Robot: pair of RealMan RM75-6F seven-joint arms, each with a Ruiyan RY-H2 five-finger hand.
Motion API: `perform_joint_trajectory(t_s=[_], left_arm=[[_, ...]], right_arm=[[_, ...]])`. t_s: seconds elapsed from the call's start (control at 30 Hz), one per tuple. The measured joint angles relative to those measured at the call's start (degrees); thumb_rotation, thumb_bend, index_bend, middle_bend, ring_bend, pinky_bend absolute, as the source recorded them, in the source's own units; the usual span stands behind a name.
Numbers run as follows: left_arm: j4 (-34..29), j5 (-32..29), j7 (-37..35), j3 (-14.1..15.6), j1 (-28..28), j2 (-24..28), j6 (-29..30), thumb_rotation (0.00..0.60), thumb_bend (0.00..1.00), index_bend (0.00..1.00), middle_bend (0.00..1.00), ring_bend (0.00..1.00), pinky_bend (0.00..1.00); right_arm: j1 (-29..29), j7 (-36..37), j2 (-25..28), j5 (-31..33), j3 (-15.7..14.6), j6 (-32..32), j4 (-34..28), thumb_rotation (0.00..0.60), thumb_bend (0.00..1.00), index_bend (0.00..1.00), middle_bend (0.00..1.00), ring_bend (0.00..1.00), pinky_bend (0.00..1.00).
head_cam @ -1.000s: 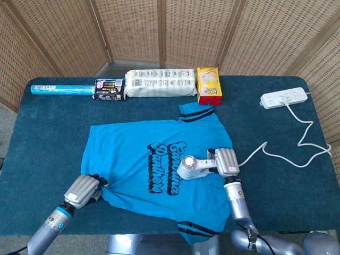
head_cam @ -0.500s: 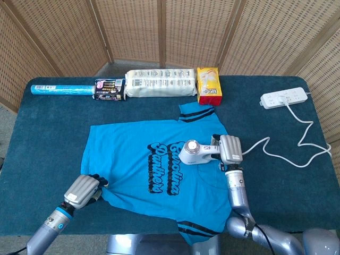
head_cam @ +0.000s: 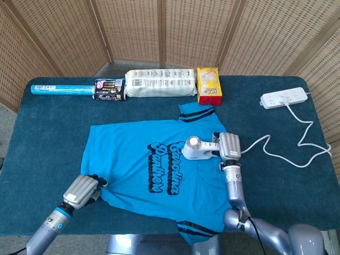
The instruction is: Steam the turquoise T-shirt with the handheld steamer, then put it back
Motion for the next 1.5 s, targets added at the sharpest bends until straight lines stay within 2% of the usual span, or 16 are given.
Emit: perform_joint_trajectory(t_s=[0.33, 1.0, 1.5], left_arm=[[0.0, 0.3, -0.2, 0.0, 0.0, 0.0, 0.2, 0.6, 0.54, 0.56, 0.55, 0.45, 0.56], [-0.1, 1.2, -0.4, 0.1, 0.0, -0.2, 0.5, 0.6, 0.54, 0.56, 0.55, 0.45, 0.56], [-0.5, 1.2, 0.0, 0.2, 0.1, 0.2, 0.6, 0.6, 0.54, 0.56, 0.55, 0.45, 0.56]], right_arm=[[-2.1, 1.8, 0.6, -2.3, -2.8, 1.5, -2.3, 0.6, 0.33, 0.76, 0.77, 0.81, 0.73], [-9.0, 3.1, 5.2, -7.4, -8.6, 7.5, -13.2, 0.6, 0.33, 0.76, 0.77, 0.81, 0.73], [-7.9, 2.1, 3.1, -9.1, -8.1, 7.0, -12.1, 0.6, 0.33, 0.76, 0.77, 0.81, 0.73]])
